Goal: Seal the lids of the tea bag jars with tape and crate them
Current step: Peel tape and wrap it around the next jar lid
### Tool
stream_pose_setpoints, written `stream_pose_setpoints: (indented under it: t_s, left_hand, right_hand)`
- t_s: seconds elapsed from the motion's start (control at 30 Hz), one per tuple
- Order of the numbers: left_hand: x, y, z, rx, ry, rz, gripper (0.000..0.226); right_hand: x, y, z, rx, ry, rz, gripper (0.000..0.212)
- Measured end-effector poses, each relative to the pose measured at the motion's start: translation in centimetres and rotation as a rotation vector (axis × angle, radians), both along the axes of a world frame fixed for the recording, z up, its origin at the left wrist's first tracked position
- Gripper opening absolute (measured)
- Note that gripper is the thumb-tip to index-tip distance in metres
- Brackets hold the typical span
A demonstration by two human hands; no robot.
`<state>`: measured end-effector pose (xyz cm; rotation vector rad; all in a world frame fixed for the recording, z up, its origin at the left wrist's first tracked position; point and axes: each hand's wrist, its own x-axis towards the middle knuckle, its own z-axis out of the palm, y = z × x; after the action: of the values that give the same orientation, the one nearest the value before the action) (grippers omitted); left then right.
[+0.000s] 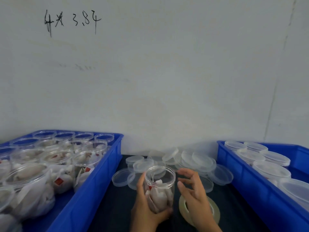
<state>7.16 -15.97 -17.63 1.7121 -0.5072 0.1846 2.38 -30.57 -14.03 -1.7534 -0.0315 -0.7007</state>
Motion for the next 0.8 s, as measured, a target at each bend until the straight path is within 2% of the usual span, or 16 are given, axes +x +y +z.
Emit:
stream_pose_setpoints:
  t_s: [0.1, 0.17, 0.23, 0.4, 0.57, 0.67, 0.8]
  left_hand:
    - [0.4, 0.1, -0.7, -0.038, 0.015, -0.018, 0.128]
    - [0.7, 0.1, -0.9, -0.066, 0.055, 0.006, 0.118]
    - [0.9, 0.0, -0.7, -0.090, 0.108, 0.044, 0.108]
    - [0.5, 0.0, -0.7, -0.093, 0.086, 0.088, 0.103]
    - [0.2, 0.2, -0.4, -0.092, 0.061, 0.083, 0.104]
    - [0.2, 0.4, -0.6, -0.084, 0.066, 0.080, 0.101]
    - [0.2, 0.4, -0.7, -0.070, 0.043, 0.075, 0.100]
  right_hand:
    - [1.9, -3.1, -0.8, 0.047, 0.121, -0.199, 0.028]
    - [3.0, -4.8, -1.4, 0.055, 0.262, -0.330, 0.027]
    - [3.9, -5.8, -1.7, -0.056, 0.413, -0.448, 0.029]
    - [5.3, -6.0, -1.2, -0.331, 0.686, -0.625, 0.063]
    - [7.2, -6.0, -0.2, -0.343, 0.826, -0.684, 0.112]
    - [7.9, -5.7, 0.0, -0.337, 0.839, -0.723, 0.120]
    - [8.4, -5.4, -0.6, -0.444, 0.939, -0.726, 0.122]
